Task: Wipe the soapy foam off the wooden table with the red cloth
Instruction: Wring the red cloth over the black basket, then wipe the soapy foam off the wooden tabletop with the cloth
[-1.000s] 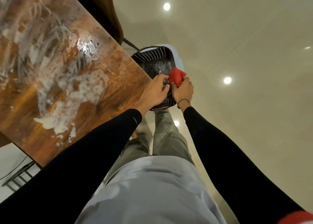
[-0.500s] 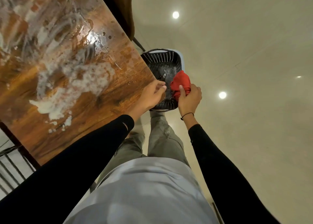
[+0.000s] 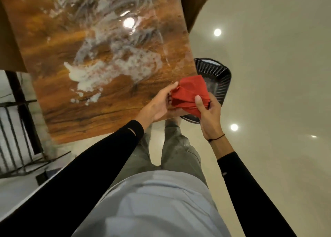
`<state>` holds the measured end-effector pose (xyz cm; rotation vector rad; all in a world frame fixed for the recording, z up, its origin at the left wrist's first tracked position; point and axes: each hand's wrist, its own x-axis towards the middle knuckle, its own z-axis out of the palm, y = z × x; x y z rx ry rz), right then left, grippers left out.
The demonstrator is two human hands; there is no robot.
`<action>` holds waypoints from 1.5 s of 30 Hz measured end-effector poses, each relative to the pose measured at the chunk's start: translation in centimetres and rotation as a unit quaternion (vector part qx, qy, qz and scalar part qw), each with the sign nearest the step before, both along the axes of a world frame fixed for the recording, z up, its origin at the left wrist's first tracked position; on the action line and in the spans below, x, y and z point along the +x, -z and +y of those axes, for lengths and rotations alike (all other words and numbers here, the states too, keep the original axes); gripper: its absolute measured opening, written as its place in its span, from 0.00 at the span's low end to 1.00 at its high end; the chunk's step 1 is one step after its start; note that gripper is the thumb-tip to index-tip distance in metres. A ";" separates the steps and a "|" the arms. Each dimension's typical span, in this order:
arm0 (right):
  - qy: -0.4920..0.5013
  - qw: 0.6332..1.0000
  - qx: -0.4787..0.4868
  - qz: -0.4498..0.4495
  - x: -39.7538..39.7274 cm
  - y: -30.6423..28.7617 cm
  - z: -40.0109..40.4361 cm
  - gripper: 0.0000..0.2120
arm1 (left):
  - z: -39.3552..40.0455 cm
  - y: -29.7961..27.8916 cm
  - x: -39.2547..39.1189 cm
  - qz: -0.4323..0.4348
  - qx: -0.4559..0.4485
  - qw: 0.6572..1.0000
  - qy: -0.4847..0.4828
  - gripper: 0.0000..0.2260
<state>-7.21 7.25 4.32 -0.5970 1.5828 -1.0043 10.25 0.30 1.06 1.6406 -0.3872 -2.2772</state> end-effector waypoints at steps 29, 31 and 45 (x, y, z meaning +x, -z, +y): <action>-0.749 0.341 -0.404 0.400 28.8 13.0 -8.2 0.34 | 14.2 5.4 36.0 -0.573 0.007 0.720 -0.392 0.20; -0.752 0.321 -0.428 0.386 30.2 13.5 -7.3 0.34 | 14.3 5.8 36.9 -0.537 0.025 0.711 -0.454 0.22; -0.751 0.272 -0.491 0.347 49.9 12.9 -2.8 0.33 | 21.0 7.3 43.4 -0.188 0.050 0.751 -0.632 0.46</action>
